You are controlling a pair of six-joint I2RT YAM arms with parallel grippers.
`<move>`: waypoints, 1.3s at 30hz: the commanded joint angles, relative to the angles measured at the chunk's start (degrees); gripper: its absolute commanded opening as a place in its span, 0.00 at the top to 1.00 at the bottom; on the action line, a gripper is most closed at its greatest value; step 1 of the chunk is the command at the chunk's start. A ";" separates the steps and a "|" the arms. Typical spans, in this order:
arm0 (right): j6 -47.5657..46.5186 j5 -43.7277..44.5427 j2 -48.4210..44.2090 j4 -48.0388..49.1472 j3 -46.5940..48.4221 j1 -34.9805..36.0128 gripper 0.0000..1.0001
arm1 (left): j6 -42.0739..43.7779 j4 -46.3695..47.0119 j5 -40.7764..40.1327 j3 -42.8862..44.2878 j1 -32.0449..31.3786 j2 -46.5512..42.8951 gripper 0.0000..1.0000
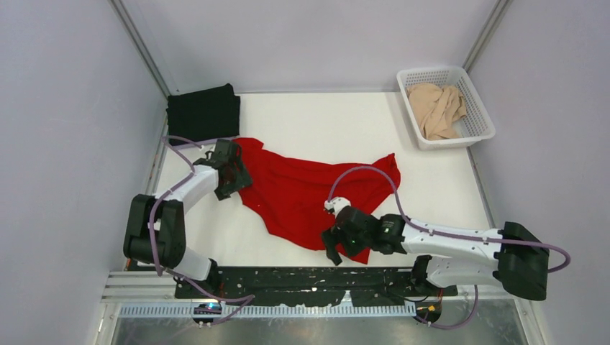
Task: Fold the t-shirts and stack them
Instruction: Flatten out the tshirt
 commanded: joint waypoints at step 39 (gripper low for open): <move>-4.66 33.21 -25.75 -4.46 14.15 3.57 0.95 | 0.42 -5.32 5.17 6.72 -3.30 -36.14 1.00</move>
